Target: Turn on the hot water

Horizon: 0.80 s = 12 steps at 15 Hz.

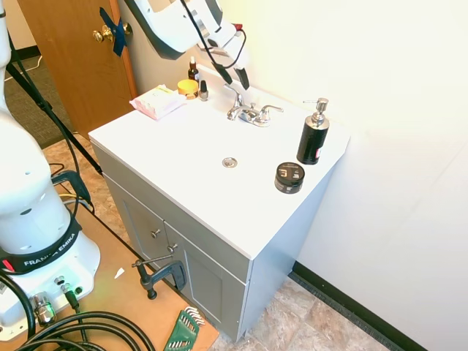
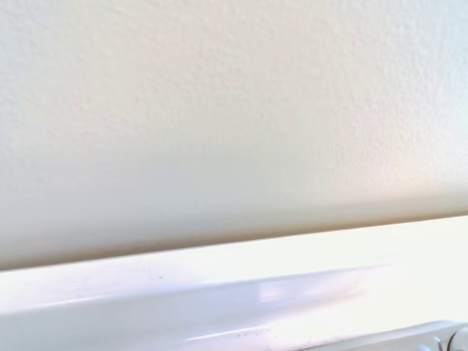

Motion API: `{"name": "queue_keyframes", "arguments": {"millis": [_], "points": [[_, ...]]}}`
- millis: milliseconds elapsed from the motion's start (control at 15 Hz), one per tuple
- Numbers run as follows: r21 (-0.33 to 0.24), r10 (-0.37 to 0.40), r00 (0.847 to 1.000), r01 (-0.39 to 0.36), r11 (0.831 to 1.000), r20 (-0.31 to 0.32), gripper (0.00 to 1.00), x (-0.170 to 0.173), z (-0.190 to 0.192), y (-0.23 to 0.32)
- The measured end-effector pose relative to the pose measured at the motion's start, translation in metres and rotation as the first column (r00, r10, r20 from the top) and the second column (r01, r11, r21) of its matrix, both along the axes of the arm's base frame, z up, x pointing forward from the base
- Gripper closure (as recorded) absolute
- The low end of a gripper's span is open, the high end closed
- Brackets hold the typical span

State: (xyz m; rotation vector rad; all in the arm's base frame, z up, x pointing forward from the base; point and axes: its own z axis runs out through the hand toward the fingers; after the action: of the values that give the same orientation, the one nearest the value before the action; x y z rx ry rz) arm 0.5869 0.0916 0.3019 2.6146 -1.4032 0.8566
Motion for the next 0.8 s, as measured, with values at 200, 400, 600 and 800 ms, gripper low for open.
{"name": "queue_keyframes", "arguments": {"millis": [200,400,600,800], "points": [[0.013,-0.027,1.0,0.027,1.0,-0.014,0.0,-0.001,-0.003,-0.004],[0.027,-0.052,0.997,0.054,0.998,-0.053,0.0,-0.014,-0.014,-0.01],[0.027,-0.058,0.996,0.06,0.998,-0.069,0.0,-0.035,-0.017,-0.019],[0.034,-0.085,0.994,0.088,0.996,-0.073,0.0,-0.053,-0.017,-0.041]]}}
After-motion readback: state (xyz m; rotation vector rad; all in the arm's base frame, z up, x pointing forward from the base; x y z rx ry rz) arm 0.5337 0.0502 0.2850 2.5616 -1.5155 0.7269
